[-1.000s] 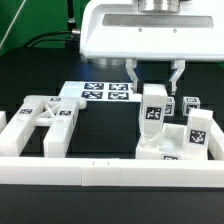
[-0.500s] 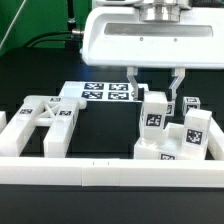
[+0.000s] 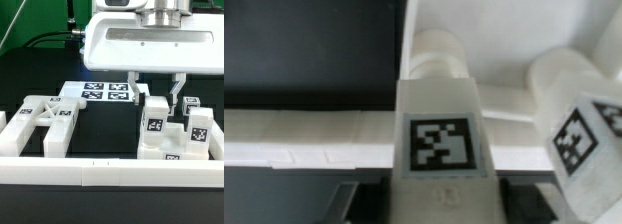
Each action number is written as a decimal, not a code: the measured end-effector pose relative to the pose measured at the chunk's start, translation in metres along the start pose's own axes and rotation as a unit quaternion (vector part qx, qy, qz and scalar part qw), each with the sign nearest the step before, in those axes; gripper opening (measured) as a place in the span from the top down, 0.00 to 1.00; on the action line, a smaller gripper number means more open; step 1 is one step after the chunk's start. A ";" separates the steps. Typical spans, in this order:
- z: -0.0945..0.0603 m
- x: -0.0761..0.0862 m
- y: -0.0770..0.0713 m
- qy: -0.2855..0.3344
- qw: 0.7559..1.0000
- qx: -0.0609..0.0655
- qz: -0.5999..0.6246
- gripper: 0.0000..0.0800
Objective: Assemble chair
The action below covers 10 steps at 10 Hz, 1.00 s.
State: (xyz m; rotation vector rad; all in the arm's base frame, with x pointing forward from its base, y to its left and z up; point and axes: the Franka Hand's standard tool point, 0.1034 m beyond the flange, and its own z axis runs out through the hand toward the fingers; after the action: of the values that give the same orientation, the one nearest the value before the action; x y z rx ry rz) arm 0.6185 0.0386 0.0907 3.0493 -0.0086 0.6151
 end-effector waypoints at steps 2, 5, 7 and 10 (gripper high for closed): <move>0.000 0.000 -0.001 0.011 1.000 -0.001 -0.002 0.64; 0.000 0.002 0.000 0.011 1.000 -0.001 -0.003 0.29; -0.002 0.005 0.003 0.013 1.000 -0.001 -0.002 0.21; -0.007 0.012 0.009 0.006 1.000 -0.001 -0.011 0.19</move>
Offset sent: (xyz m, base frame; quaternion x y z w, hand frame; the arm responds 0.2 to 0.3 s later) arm 0.0000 0.0000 0.0000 0.0000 0.0000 0.0000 1.0000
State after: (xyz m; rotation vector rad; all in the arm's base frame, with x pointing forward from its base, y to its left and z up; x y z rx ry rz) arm 0.6272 0.0301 0.1019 3.0389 0.0254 0.6314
